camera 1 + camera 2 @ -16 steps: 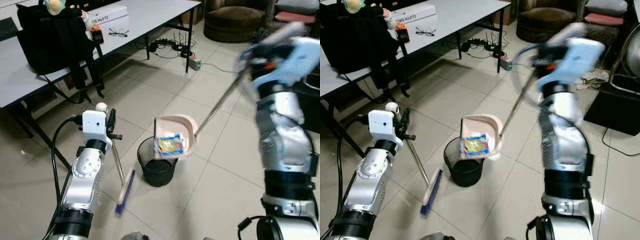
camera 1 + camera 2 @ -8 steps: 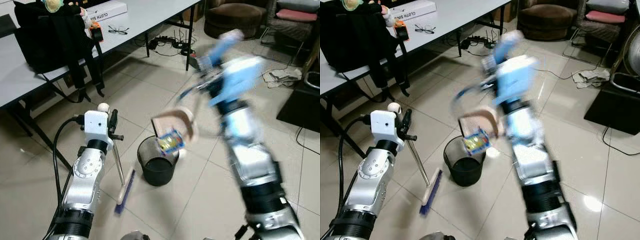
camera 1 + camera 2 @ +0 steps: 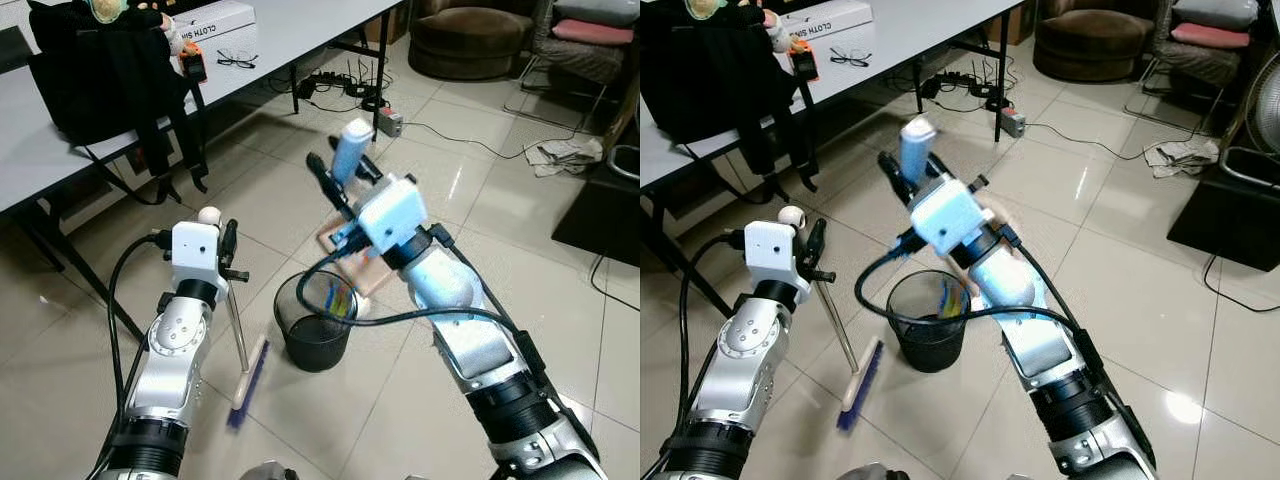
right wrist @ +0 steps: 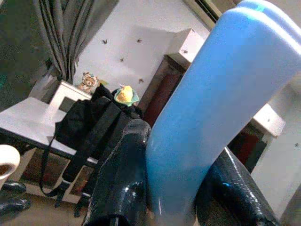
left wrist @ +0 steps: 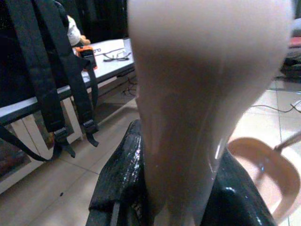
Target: Sweep floor
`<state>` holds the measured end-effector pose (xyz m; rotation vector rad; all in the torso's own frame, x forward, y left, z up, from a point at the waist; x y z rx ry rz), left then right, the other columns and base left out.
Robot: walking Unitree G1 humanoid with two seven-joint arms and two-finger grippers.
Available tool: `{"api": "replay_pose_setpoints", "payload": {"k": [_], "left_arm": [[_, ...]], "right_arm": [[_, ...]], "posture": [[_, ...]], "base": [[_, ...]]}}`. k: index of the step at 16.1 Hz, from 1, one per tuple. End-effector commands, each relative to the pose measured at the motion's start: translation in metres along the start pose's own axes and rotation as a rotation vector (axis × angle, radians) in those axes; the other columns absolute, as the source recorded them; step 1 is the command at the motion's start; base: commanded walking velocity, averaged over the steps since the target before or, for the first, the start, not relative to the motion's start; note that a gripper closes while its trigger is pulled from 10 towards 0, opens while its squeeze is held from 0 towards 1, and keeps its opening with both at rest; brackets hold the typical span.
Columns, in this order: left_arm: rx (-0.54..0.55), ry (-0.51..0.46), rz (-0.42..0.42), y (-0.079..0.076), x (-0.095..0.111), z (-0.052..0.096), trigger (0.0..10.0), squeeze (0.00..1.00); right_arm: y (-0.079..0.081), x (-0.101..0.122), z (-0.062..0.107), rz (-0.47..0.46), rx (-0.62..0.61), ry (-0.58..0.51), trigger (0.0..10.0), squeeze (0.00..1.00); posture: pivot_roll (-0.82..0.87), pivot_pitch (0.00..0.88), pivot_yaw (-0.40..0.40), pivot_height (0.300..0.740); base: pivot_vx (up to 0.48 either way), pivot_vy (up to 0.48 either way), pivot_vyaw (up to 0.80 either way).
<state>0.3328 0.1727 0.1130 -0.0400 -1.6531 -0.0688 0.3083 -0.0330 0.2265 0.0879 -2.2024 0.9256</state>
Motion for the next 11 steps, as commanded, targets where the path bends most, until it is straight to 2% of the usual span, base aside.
{"api": "replay_pose_setpoints", "payload": {"k": [1,3,4,5,6,7,8,9,11], "left_arm": [[-0.007,-0.026,-0.016,-0.002,0.006,-0.001,10.0,0.00],[-0.005,-0.024,-0.018,-0.001,0.006,0.000,10.0,0.00],[-0.006,-0.022,-0.017,-0.002,0.005,0.000,10.0,0.00],[-0.011,-0.016,-0.014,-0.003,0.004,0.000,10.0,0.00],[-0.016,-0.001,-0.015,-0.004,0.001,0.001,10.0,0.00],[-0.034,0.035,-0.024,-0.006,-0.007,0.003,10.0,0.00],[-0.054,0.056,-0.029,-0.009,-0.012,0.006,10.0,0.00],[-0.076,0.069,-0.034,-0.011,-0.016,0.009,10.0,0.00],[-0.096,0.087,-0.027,-0.014,-0.021,0.012,10.0,0.00]], "right_arm": [[-0.006,0.011,-0.004,0.054,-0.016,-0.067,10.0,0.00],[-0.028,0.009,-0.001,0.076,-0.128,-0.055,10.0,0.00],[-0.046,0.005,0.003,0.103,-0.218,-0.029,10.0,0.00],[-0.068,-0.002,0.011,0.132,-0.338,0.036,10.0,0.00],[-0.082,-0.009,0.019,0.152,-0.415,0.087,10.0,0.00],[-0.102,-0.021,0.037,0.160,-0.537,0.173,10.0,0.00],[-0.115,-0.032,0.053,0.154,-0.621,0.249,10.0,0.00],[-0.122,-0.045,0.068,0.138,-0.665,0.333,10.0,0.00],[-0.116,-0.067,0.086,0.097,-0.650,0.467,10.0,0.00]], "posture": [[-0.05,0.028,0.055,0.740],[-0.06,0.027,0.054,0.740],[-0.06,0.027,0.054,0.740],[-0.06,0.027,0.054,0.740],[-0.06,0.024,0.051,0.740],[-0.06,0.024,0.052,0.740],[-0.06,0.024,0.053,0.740],[-0.06,0.024,0.053,0.740],[-0.07,0.020,0.055,0.740]], "base": [[0.000,0.000,0.00],[0.000,0.000,0.00],[0.000,0.000,0.00],[0.000,0.000,0.00],[0.000,0.000,0.00],[0.000,0.000,0.00],[0.000,0.000,0.00],[0.000,0.000,0.00],[0.000,0.000,0.00]]}}
Point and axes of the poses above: a point about 5 cm out from each wrist's last joint towards the gripper, its own z axis pointing back from the gripper into the wrist, its own x axis along the axis of the wrist's last joint, y = z × x, the point moved 3 cm from there along -z, pointing out of the wrist towards the gripper, and after that the axes turned 6 degrees about z, right-handed, at the moved point
